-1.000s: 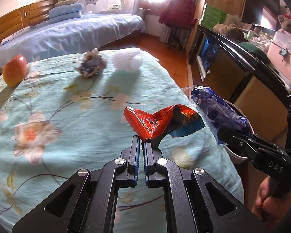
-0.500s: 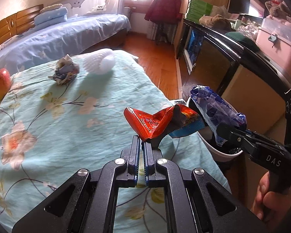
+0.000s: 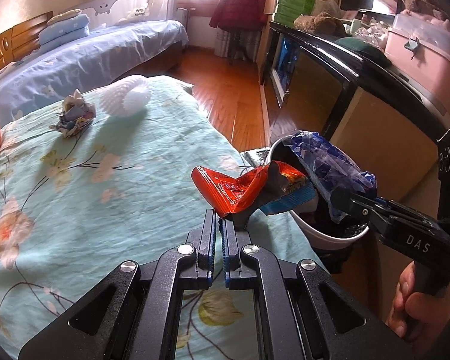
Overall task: Collect trash
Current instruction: 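Carry the red chip bag and blue snack bag over the bin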
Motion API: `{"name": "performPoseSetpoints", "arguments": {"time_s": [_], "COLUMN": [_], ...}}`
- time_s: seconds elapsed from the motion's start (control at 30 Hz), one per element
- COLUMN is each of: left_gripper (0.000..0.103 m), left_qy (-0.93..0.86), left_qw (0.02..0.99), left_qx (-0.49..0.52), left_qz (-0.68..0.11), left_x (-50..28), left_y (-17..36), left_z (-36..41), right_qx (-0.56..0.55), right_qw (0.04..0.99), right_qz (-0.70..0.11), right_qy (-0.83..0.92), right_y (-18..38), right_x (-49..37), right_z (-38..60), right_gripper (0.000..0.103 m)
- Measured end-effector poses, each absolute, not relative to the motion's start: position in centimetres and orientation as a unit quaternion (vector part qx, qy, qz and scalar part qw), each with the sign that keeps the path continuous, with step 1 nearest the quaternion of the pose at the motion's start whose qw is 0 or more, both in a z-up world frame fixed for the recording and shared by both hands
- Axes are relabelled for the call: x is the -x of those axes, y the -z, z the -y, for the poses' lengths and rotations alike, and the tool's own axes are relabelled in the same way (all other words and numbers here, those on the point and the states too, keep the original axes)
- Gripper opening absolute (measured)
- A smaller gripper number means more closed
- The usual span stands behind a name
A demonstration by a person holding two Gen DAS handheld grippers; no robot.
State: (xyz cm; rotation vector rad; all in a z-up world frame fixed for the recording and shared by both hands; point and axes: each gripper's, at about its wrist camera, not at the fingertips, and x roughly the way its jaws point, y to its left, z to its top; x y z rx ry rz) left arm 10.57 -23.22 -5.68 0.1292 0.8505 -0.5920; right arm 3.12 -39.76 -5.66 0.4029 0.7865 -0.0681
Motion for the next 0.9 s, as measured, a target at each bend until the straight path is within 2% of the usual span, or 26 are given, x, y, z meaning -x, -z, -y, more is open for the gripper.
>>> {"name": "performPoseSetpoints", "arguments": {"time_s": [0.9], "left_gripper": [0.003], "left_qy": [0.322], "left_qw": [0.848], "left_qx": [-0.098], "left_qz": [-0.41], "left_x": [-10.5], "left_y": [6.3], "left_z": [29.0], "right_qx": [-0.211], "right_qw": [0.894], "right_qz": [-0.387], "right_qy": [0.08], "right_y": [6.4], "right_x": [-2.1], "right_z": [44.0], "right_gripper": [0.045]}}
